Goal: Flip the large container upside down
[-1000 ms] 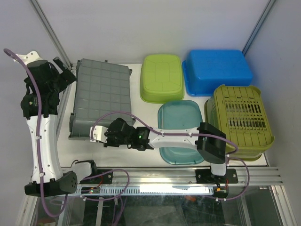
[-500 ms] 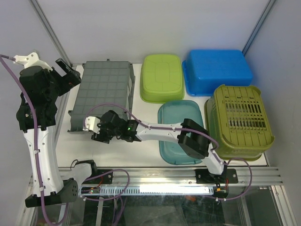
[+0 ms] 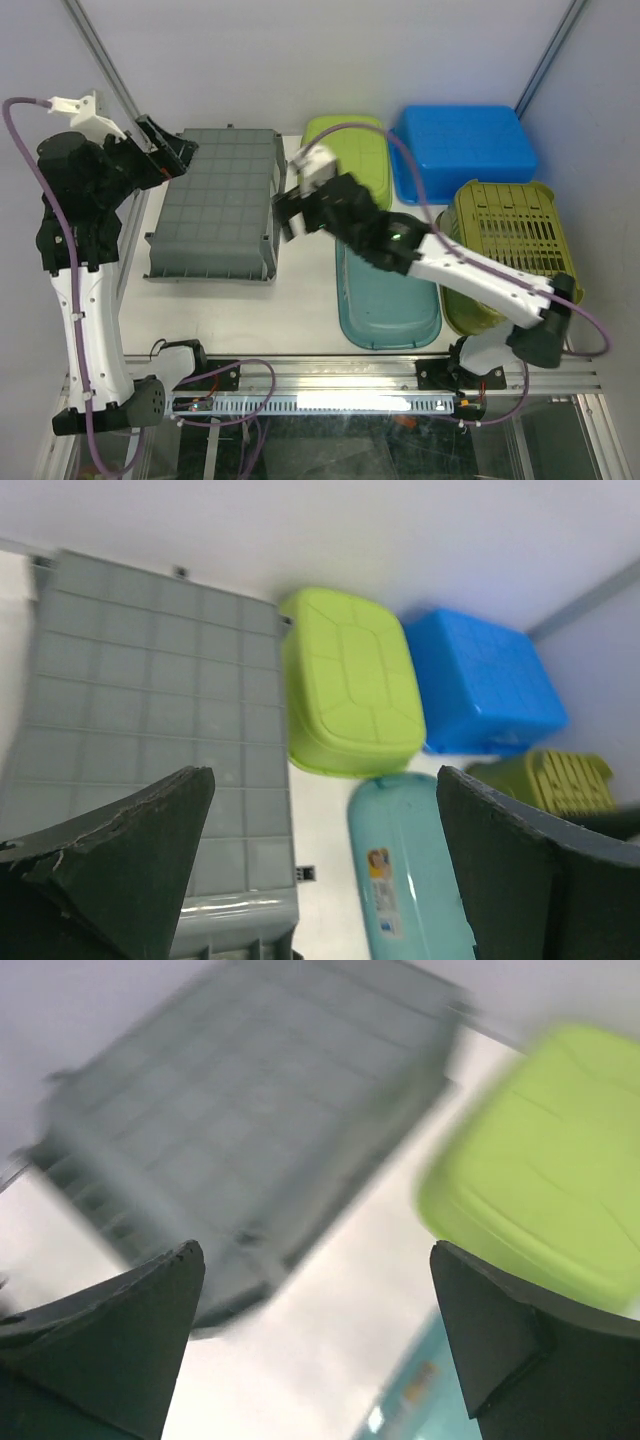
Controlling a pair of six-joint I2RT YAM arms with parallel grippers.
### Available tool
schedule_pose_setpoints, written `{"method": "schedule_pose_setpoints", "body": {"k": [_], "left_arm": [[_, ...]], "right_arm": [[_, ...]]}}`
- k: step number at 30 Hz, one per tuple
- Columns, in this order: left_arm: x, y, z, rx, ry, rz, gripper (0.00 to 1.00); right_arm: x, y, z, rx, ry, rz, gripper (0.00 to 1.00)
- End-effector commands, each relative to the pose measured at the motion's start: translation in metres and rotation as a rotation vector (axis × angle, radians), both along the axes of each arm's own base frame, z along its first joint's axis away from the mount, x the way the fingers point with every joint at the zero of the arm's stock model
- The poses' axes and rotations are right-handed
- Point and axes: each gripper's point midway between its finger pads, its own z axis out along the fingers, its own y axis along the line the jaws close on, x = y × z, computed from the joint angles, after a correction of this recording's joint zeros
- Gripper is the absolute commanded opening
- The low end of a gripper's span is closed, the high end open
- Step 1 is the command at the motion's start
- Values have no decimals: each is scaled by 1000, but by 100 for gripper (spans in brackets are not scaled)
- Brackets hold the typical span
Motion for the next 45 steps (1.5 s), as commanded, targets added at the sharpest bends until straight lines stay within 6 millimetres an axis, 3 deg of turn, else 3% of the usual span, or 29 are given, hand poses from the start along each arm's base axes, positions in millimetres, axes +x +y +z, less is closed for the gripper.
{"method": "schedule_pose_setpoints", "body": {"k": [1, 4, 7, 10, 14, 19, 26, 45], "left_arm": [[6, -53, -10, -42, -9, -298, 99], [9, -87, -22, -18, 1, -333, 99], [4, -136, -50, 13, 56, -427, 99], [1, -172, -90, -4, 176, -513, 99], [3, -175, -111, -21, 214, -494, 99], [3, -157, -108, 1, 166, -408, 99], [-3, -142, -113, 34, 144, -350, 99], [1, -134, -110, 43, 131, -309, 99]], "right_arm": [[43, -145, -47, 35, 280, -455, 99], [39, -227, -42, 95, 264, -649, 99], [24, -284, -33, 131, 215, -823, 99], [6, -319, -20, 176, 179, -919, 99], [-11, -341, -10, 202, 173, -958, 99], [-17, -354, -12, 192, 165, -1003, 99], [-12, -345, -16, 210, 176, -989, 99], [-12, -345, -14, 224, 170, -982, 99]]}}
